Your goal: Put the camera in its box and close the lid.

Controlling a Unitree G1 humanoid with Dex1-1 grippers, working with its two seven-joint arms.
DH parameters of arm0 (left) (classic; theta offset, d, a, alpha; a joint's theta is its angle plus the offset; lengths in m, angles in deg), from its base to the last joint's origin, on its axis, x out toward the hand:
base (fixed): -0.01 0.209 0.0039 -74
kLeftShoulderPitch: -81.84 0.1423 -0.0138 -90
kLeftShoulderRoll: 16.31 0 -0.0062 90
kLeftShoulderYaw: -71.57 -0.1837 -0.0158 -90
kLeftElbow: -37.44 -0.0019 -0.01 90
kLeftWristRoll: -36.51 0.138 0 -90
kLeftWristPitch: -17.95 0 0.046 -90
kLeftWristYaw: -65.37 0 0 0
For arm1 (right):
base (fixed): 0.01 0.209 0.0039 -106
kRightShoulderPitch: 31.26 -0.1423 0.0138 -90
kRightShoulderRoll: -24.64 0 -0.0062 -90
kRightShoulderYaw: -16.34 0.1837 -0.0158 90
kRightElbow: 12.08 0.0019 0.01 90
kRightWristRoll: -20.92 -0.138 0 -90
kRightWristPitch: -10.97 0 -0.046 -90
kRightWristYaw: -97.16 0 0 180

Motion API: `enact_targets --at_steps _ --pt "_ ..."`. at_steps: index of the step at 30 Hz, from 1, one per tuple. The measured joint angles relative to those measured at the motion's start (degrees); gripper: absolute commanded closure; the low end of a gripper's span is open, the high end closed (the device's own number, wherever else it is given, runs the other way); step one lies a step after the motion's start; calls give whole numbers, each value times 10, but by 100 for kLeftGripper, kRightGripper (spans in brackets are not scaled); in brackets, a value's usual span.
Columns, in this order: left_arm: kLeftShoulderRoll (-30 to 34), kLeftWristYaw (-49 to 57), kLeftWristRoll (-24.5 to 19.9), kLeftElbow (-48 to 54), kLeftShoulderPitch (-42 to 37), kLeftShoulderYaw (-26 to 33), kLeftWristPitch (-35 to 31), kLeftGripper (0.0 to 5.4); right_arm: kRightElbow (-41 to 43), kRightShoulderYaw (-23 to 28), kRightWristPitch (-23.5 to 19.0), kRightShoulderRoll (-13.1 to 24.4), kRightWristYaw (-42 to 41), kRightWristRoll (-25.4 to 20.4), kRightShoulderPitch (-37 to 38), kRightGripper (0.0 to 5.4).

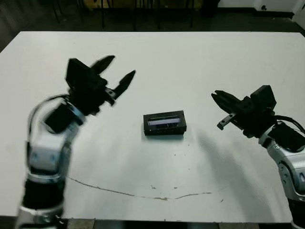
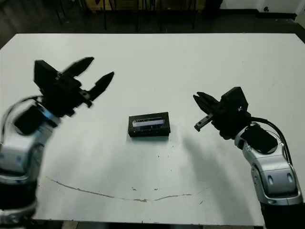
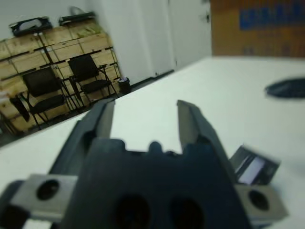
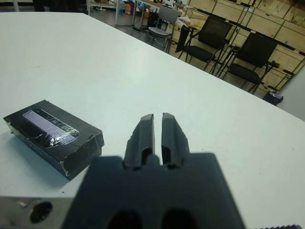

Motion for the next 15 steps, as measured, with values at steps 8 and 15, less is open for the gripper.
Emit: enact_targets --at_steps 8,15 --pt "-66 86 -4 11 2 -70 -109 493 -2 2 2 0 1 9 0 540" --pt "-122 150 10 -34 -18 -120 -177 538 -9 6 11 0 4 21 0 540"
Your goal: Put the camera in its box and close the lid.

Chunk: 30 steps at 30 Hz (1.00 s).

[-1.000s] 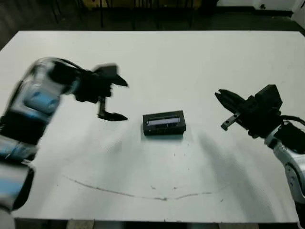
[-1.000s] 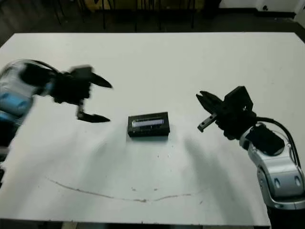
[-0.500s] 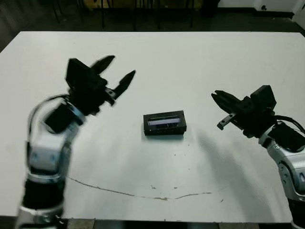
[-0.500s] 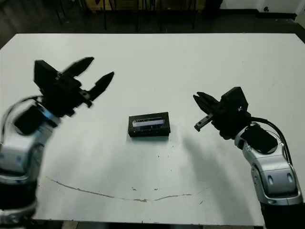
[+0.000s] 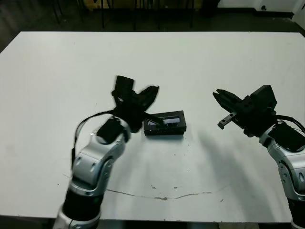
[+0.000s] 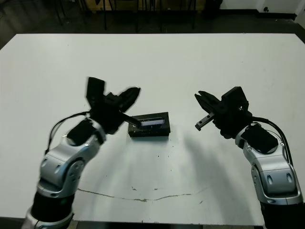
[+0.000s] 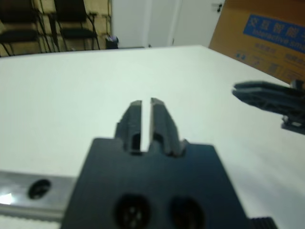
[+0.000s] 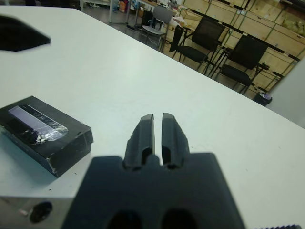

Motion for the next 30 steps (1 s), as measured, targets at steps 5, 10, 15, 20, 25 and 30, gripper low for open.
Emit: enact_targets --at_steps 5,10,15,20,25,30 --pt "-32 19 -1 -70 7 -18 -7 538 -6 2 0 0 5 2 0 540" --pt "-31 30 1 -104 15 -39 1 538 -8 6 0 0 7 4 0 540" --pt "-25 30 16 -144 25 -84 49 538 -8 6 0 0 7 3 0 540" --pt "-21 30 23 -146 30 -104 60 538 -8 6 0 0 7 3 0 540" --pt "-21 28 24 -150 31 -110 66 538 -7 6 0 -1 7 3 0 540" --pt "-20 25 23 -149 31 -108 68 538 -4 6 0 -1 7 3 0 540"
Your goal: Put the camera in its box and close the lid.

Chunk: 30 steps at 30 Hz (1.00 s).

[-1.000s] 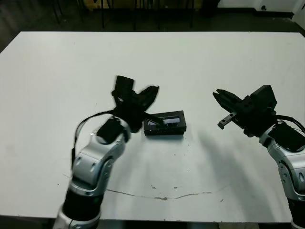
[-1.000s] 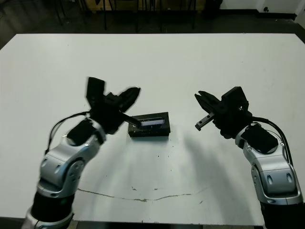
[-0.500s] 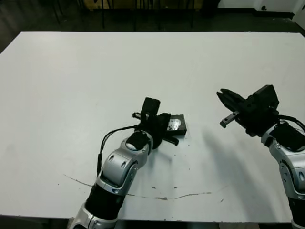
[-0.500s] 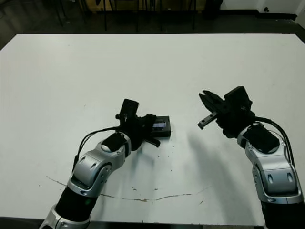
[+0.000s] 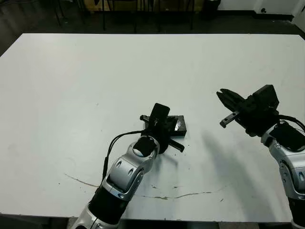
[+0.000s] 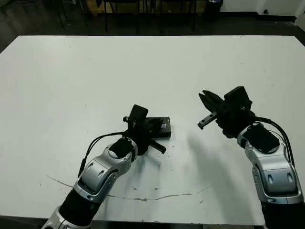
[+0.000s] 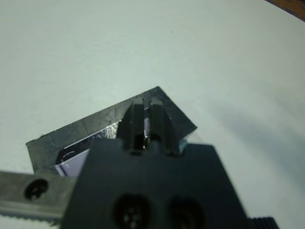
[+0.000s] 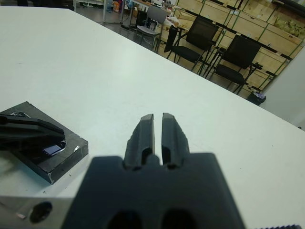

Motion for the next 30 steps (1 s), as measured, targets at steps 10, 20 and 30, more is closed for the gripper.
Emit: enact_targets --at_steps 10,20,30 --pt "46 -34 -46 193 69 104 -44 538 32 8 0 -13 10 -18 12 540" --pt "169 -98 -74 311 99 282 74 538 13 12 21 -54 25 -43 10 540" --pt "173 -84 -43 204 108 341 263 538 -22 -3 71 -69 57 -2 -4 540"
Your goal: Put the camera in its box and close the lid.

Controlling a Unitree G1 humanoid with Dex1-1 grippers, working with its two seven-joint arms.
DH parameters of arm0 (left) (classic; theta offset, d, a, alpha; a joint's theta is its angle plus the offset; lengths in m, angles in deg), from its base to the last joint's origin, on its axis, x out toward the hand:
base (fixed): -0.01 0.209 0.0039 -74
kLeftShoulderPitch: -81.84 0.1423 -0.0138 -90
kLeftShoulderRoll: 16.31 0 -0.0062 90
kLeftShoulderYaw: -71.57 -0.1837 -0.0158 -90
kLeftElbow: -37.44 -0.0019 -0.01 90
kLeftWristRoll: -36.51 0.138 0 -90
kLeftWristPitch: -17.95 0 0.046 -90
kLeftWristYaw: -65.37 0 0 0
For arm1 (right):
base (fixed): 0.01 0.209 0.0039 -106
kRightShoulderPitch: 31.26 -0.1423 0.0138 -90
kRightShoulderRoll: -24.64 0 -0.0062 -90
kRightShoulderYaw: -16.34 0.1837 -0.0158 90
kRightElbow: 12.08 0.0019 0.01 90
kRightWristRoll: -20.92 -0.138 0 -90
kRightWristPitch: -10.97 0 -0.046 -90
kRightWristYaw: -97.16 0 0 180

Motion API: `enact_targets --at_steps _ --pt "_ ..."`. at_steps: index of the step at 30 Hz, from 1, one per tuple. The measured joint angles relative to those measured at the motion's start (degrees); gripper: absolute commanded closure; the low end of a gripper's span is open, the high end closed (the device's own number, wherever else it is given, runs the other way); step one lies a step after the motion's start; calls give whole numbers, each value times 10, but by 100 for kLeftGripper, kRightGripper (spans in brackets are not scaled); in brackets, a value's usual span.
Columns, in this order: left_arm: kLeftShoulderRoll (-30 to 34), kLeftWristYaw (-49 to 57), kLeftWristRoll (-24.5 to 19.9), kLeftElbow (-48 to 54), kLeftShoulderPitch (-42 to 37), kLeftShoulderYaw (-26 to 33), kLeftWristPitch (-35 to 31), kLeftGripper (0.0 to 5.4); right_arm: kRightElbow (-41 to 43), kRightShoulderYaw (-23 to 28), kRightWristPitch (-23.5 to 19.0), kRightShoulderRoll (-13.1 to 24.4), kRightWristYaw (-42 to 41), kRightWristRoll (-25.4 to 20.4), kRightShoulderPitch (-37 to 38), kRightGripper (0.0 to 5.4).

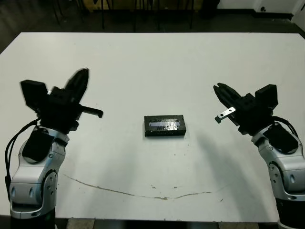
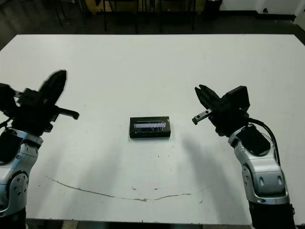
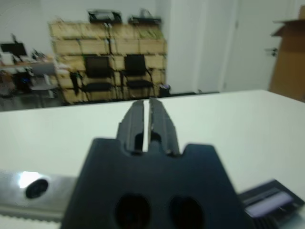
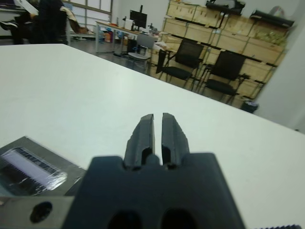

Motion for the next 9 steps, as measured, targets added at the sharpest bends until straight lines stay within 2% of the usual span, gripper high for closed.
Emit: enact_targets --at_steps 4,9 --pt "-27 23 21 -68 3 -9 79 538 -16 -2 45 -35 39 20 -1 540" --pt "-57 53 32 -116 4 -19 119 538 -47 -4 96 -69 74 36 7 540"
